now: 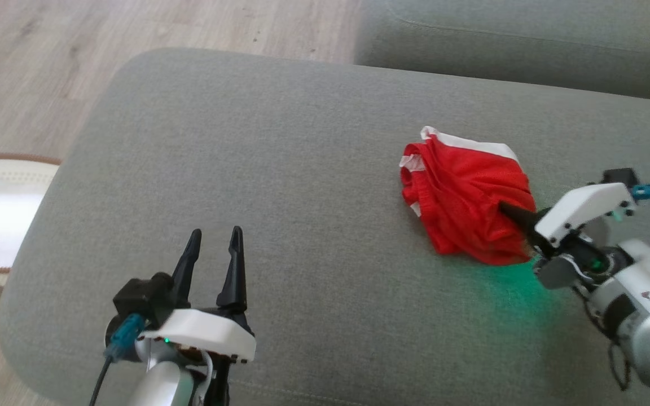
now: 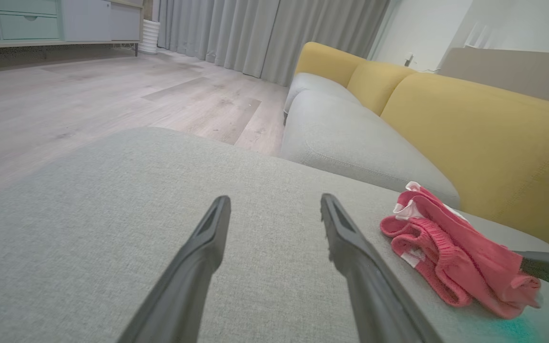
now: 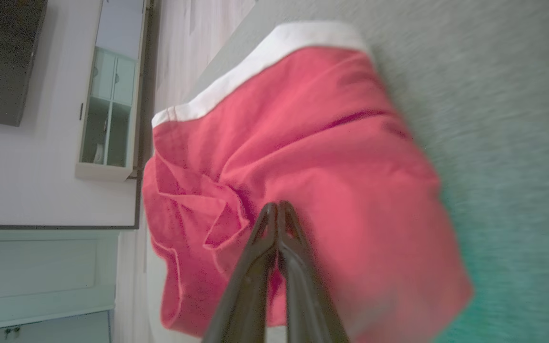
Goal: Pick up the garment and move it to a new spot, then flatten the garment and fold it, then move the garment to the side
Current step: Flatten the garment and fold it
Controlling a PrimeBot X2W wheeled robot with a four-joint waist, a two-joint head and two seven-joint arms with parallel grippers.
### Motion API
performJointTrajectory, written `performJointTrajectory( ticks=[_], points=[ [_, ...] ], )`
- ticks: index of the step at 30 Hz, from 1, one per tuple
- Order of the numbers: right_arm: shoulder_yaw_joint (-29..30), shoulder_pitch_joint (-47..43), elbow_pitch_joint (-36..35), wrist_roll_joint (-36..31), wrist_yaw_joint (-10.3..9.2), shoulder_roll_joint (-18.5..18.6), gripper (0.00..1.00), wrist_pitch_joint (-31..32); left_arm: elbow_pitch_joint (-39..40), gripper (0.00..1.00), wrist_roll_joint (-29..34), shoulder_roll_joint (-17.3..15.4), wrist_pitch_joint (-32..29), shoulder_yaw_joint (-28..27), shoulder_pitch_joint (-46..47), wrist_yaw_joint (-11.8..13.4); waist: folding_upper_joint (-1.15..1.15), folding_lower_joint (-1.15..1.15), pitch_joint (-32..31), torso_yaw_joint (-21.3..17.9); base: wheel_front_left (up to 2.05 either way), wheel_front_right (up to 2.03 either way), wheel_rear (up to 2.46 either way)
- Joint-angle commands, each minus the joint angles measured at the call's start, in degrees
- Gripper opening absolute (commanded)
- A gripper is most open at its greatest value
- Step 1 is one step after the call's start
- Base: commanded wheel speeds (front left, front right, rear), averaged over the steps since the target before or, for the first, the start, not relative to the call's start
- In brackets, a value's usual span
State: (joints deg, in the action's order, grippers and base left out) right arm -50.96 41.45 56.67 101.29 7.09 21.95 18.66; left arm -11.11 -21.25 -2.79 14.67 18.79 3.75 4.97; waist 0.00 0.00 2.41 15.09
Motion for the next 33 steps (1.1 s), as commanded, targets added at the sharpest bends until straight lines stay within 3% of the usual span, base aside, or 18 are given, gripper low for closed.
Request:
performJointTrajectory(
  ticks=[1,11,17,18,19,20,22,28,33],
  points=[
    [0.7,0.5,-1.8,1.4,0.40,-1.2,0.00,1.2,1.9,1.00,0.5,-0.1,0.3,-1.7,2.5,0.0,0.00,0.00,0.3,0.8,0.00,0.00,0.00],
    [-1.7,-4.0,-9.9,-0.4,0.40,-6.5,0.00,3.0,1.3,1.00,0.4,-0.1,0.3,-2.3,2.3,0.1,0.00,0.00,0.0,0.8,0.00,0.00,0.00],
    [0.6,-5.4,-21.0,-4.2,0.40,-4.9,0.00,-4.3,1.8,1.00,0.8,-0.1,0.3,-3.0,2.2,0.2,0.00,0.00,-0.7,-0.9,0.00,0.00,0.00],
    [1.1,-5.6,-23.1,-5.5,0.40,-3.9,0.04,-6.6,2.0,1.00,0.9,-0.1,0.3,-3.2,2.2,0.1,0.00,0.00,-0.8,-1.4,0.00,0.00,0.00],
    [1.6,-6.0,-25.3,-6.7,0.40,-2.9,0.19,-8.4,2.1,1.00,1.0,-0.1,0.3,-3.5,2.1,0.1,0.00,0.00,-1.0,-1.8,0.00,0.00,0.00],
    [1.9,-6.3,-27.4,-7.9,0.40,-1.8,0.39,-10.2,2.2,1.00,1.1,-0.1,0.3,-3.7,2.1,0.1,0.00,0.00,-1.2,-2.4,0.00,0.00,0.00],
    [2.8,-7.1,-31.2,-10.0,0.40,0.4,1.00,-13.6,2.5,1.00,1.5,-0.1,0.3,-4.2,2.0,0.0,0.00,0.00,-1.6,-3.5,0.00,0.00,0.00],
    [5.2,-8.7,-40.3,-17.5,0.40,7.6,1.00,-23.4,3.3,1.00,3.0,-0.1,0.3,-6.6,1.7,-0.7,0.00,0.00,-2.9,-7.8,0.00,0.00,0.00],
    [7.1,-10.0,-40.9,-26.0,0.40,12.4,1.00,-30.7,4.6,1.00,4.7,-0.1,0.3,-8.8,1.8,-1.8,0.00,0.00,-3.4,-11.3,0.00,0.00,0.00]
  ],
)
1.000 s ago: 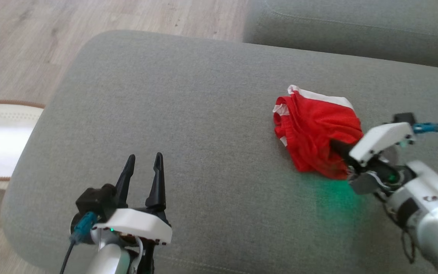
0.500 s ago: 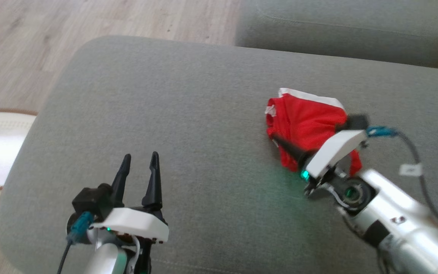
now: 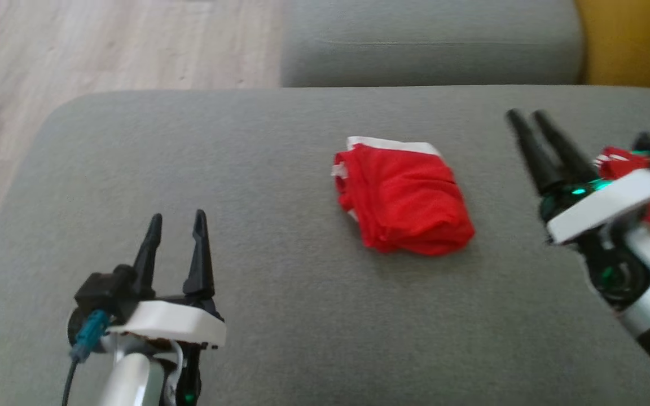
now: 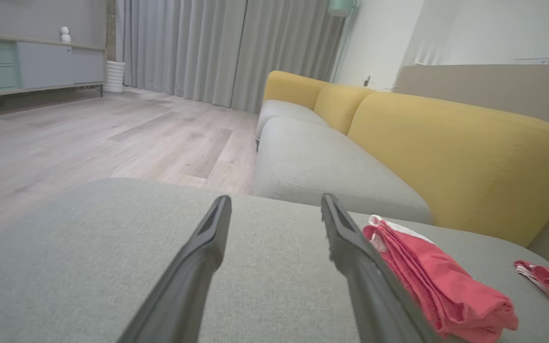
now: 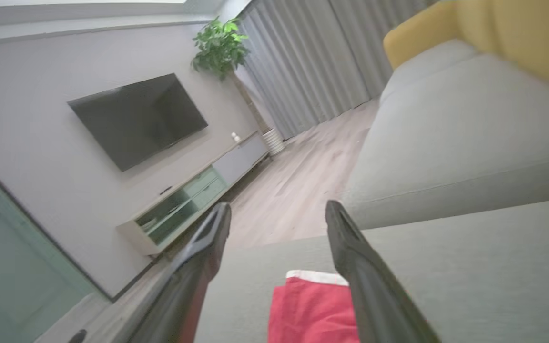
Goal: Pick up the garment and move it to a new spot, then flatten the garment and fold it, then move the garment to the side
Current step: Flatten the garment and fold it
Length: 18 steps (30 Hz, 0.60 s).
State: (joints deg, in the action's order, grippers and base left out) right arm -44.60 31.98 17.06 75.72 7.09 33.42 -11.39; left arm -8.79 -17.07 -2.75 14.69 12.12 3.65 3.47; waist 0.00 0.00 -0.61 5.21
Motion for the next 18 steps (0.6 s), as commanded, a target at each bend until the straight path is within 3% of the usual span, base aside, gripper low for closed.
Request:
performJointTrajectory(
  ticks=[1,6,13,14,18],
  points=[
    [1.5,-1.0,-0.8,-1.8,0.40,1.3,1.00,-1.4,2.5,1.00,0.9,-0.1,0.3,-2.5,1.9,-0.6,0.00,0.00,-0.4,-2.1,0.00,0.00,0.00],
    [8.8,-3.2,4.2,-15.2,0.40,1.2,1.00,-3.4,3.5,1.00,3.5,-0.4,0.3,-4.5,2.4,-1.8,0.00,0.00,-0.3,-4.8,0.00,0.00,0.00],
    [26.8,-12.0,5.6,-38.5,0.40,-7.6,1.00,-3.6,2.3,1.00,7.4,-0.7,0.3,-6.9,2.1,-1.3,0.00,0.00,0.2,-6.7,0.00,0.00,0.00],
    [26.8,-12.0,5.6,-38.5,0.40,-7.6,1.00,-3.6,2.3,1.00,7.4,-0.7,0.3,-6.9,2.1,-1.3,0.00,0.00,0.2,-6.7,0.00,0.00,0.00],
    [33.5,-18.2,3.0,-48.8,0.40,-13.0,1.00,-3.6,1.0,1.00,8.7,-0.5,0.3,-8.2,1.8,-0.7,0.00,0.00,0.6,-6.8,0.00,0.00,0.00]
  ],
)
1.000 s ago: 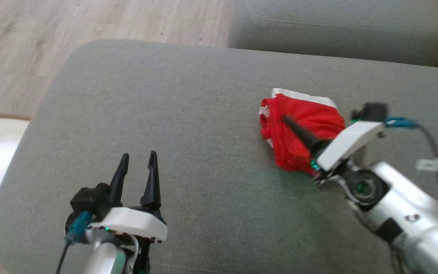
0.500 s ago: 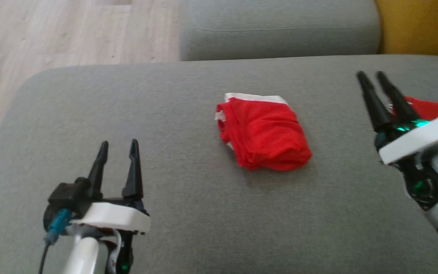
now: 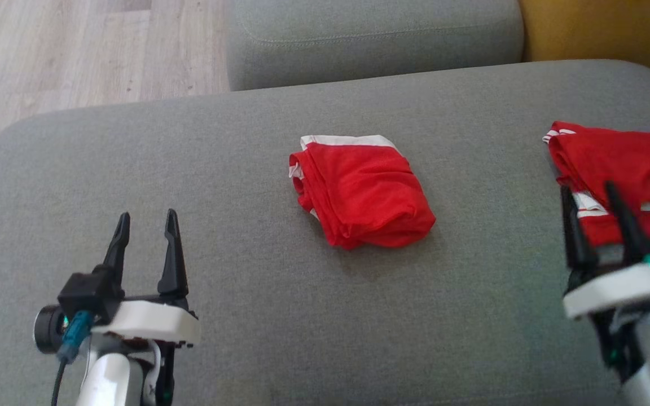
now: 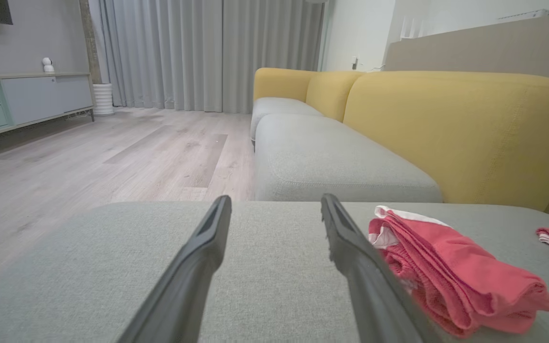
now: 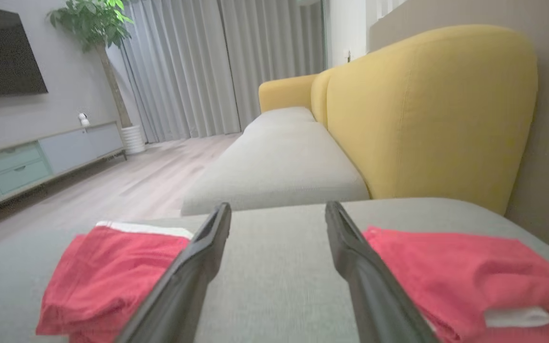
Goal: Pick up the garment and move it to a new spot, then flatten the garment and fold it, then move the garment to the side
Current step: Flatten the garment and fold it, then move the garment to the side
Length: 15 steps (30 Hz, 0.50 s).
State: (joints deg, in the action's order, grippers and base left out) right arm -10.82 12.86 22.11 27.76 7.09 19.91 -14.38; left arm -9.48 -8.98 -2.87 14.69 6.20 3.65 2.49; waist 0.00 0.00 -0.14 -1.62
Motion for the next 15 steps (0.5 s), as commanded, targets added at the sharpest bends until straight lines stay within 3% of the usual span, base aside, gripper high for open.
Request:
performJointTrajectory(
  ticks=[1,7,15],
  points=[
    [0.7,-0.3,-2.6,-2.6,0.40,-0.6,1.00,-0.6,1.5,1.00,0.9,-0.3,0.3,-2.5,1.8,0.4,0.00,0.00,0.2,0.2,0.00,0.00,0.00],
    [3.9,-4.2,-4.6,-8.4,0.40,-5.0,1.00,-0.6,0.4,1.00,1.6,-0.2,0.3,-3.2,1.9,0.4,0.00,0.00,1.1,0.6,0.00,0.00,0.00],
    [4.7,-4.0,-4.2,-11.0,0.40,-5.9,1.00,-0.6,0.0,1.00,2.2,-0.1,0.3,-3.3,2.7,-0.1,0.00,0.00,2.4,1.1,0.00,0.00,0.00]
  ],
)
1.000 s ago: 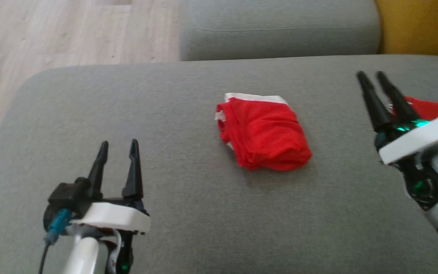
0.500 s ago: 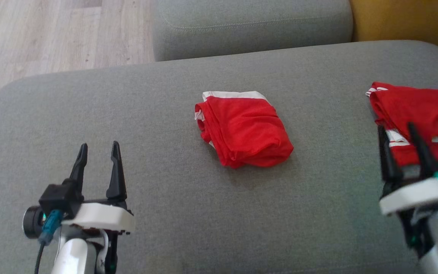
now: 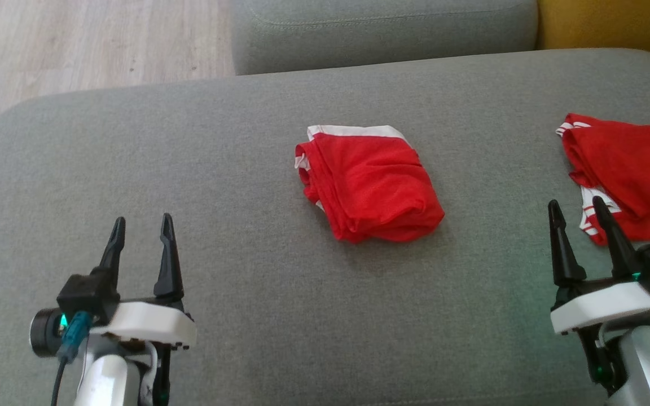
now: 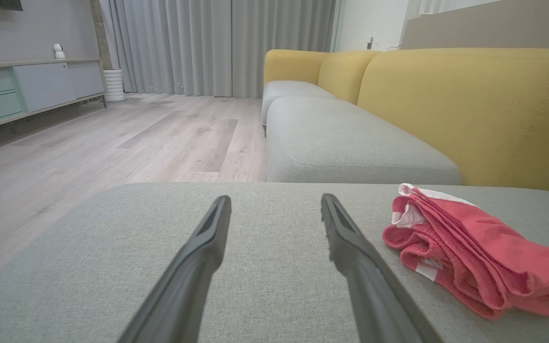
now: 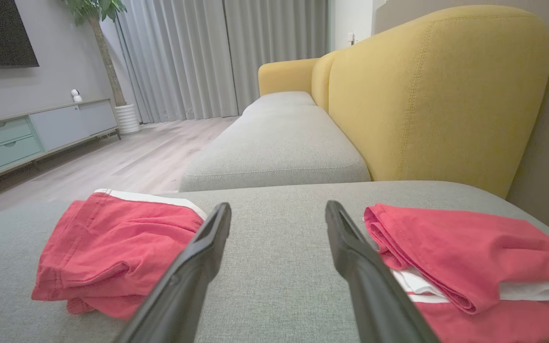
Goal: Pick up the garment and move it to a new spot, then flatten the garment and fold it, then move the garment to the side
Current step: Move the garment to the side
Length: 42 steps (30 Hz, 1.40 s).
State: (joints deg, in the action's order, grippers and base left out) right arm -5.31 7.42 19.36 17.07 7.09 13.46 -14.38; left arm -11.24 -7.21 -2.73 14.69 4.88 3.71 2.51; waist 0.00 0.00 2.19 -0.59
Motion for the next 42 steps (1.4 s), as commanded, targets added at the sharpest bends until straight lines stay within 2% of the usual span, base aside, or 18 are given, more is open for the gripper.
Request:
performJointTrajectory(
  ticks=[1,5,11,20,21,23,25,32,37,38,40,42],
  points=[
    [-0.9,1.5,-1.2,-0.4,0.40,0.6,1.00,-0.6,1.7,1.00,0.4,-0.2,0.3,-1.9,2.7,-0.1,0.00,0.00,0.1,0.2,0.00,0.00,0.00],
    [-2.2,3.4,-0.1,1.6,0.40,0.7,1.00,0.0,1.8,1.00,0.1,-0.2,0.3,-1.3,3.2,0.0,0.00,0.00,0.7,1.1,0.00,0.00,0.00],
    [-7.5,14.5,4.7,6.2,0.40,1.8,1.00,8.3,2.6,1.00,-0.4,-0.2,0.3,0.7,4.5,0.2,0.00,0.00,3.0,3.2,0.00,0.00,0.00],
    [-16.0,32.2,20.8,19.7,0.40,3.1,1.00,25.4,3.7,1.00,-2.7,-0.2,0.3,5.3,7.2,2.2,0.00,0.00,7.8,9.8,0.00,0.00,0.00],
    [-17.7,34.8,24.2,22.0,0.40,3.8,1.00,29.4,3.9,1.00,-3.3,-0.2,0.3,6.2,7.6,2.7,0.00,0.00,8.7,11.4,0.00,0.00,0.00],
    [-18.0,37.0,27.9,24.2,0.40,4.2,1.00,32.3,4.0,1.00,-3.8,-0.2,0.3,6.9,8.0,3.2,0.00,0.00,9.4,12.9,0.00,0.00,0.00],
    [-18.3,37.8,30.0,24.9,0.40,4.4,1.00,34.1,4.1,1.00,-4.0,-0.2,0.3,7.2,8.1,3.4,0.00,0.00,9.6,13.5,0.00,0.00,0.00],
    [-20.9,39.0,39.4,29.3,0.40,3.7,1.00,46.8,4.4,1.00,-4.6,-0.2,0.3,7.6,8.0,4.3,0.00,0.00,10.2,16.1,0.00,0.00,0.00],
    [-22.4,38.0,41.7,30.3,0.40,3.4,0.99,48.7,4.1,1.00,-4.9,-0.2,0.3,7.7,7.6,4.5,0.00,0.00,9.6,16.0,0.00,0.00,0.00],
    [-22.8,37.7,41.2,30.7,0.40,3.1,0.68,48.0,4.1,1.00,-4.9,-0.2,0.3,7.8,7.6,4.4,0.00,0.00,9.4,15.8,0.00,0.00,0.00],
    [-23.4,37.2,39.5,31.0,0.40,3.2,0.00,44.6,3.9,1.00,-4.7,-0.2,0.3,7.8,7.6,4.3,0.00,0.00,8.8,15.2,0.00,0.00,0.00],
    [-24.0,36.8,37.7,31.3,0.40,3.3,0.00,40.4,3.8,1.00,-4.4,-0.2,0.3,7.7,7.6,4.0,0.00,0.00,8.1,14.2,0.00,0.00,0.00]
  ],
)
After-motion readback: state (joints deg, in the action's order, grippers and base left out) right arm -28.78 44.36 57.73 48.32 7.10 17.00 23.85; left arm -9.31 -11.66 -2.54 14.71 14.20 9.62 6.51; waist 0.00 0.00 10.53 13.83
